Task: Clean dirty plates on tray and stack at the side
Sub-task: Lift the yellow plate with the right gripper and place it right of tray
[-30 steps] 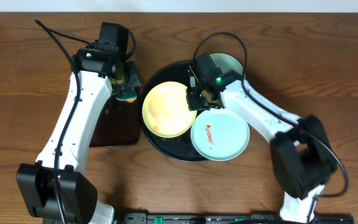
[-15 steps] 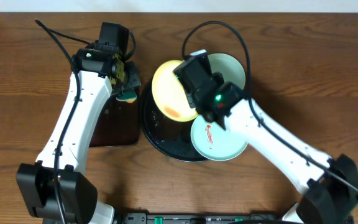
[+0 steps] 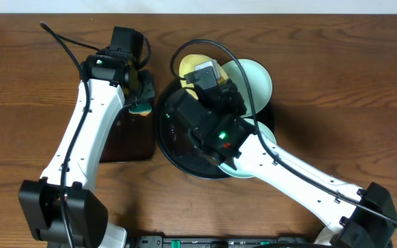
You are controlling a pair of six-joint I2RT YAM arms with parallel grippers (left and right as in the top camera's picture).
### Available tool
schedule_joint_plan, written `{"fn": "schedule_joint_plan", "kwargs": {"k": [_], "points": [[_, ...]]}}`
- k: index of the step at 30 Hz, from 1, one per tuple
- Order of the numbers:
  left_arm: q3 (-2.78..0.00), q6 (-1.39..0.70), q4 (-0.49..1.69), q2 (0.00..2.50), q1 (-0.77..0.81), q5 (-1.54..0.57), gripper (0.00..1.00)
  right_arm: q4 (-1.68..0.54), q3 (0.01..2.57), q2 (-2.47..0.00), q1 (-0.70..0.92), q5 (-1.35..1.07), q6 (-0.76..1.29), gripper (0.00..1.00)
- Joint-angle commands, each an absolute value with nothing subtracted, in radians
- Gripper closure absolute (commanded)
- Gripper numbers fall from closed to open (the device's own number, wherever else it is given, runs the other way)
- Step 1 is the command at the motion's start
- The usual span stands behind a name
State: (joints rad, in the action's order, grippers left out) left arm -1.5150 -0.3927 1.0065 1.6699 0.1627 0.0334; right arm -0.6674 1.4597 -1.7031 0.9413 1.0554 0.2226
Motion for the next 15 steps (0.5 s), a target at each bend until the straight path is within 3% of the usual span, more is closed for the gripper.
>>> {"fn": "schedule_joint_plan", "kwargs": {"k": [1,15], "points": [[-1.509,-0.398,1.008,1.673,0.16,0.053,0.93,-0.66,1.479,-1.694,0.965,1.2,0.218,0.99],[-1.509,-0.398,1.008,1.673,0.16,0.053,0.93,-0.662,1.478,-1.694,0.958,1.151,0.231,0.99]]}}
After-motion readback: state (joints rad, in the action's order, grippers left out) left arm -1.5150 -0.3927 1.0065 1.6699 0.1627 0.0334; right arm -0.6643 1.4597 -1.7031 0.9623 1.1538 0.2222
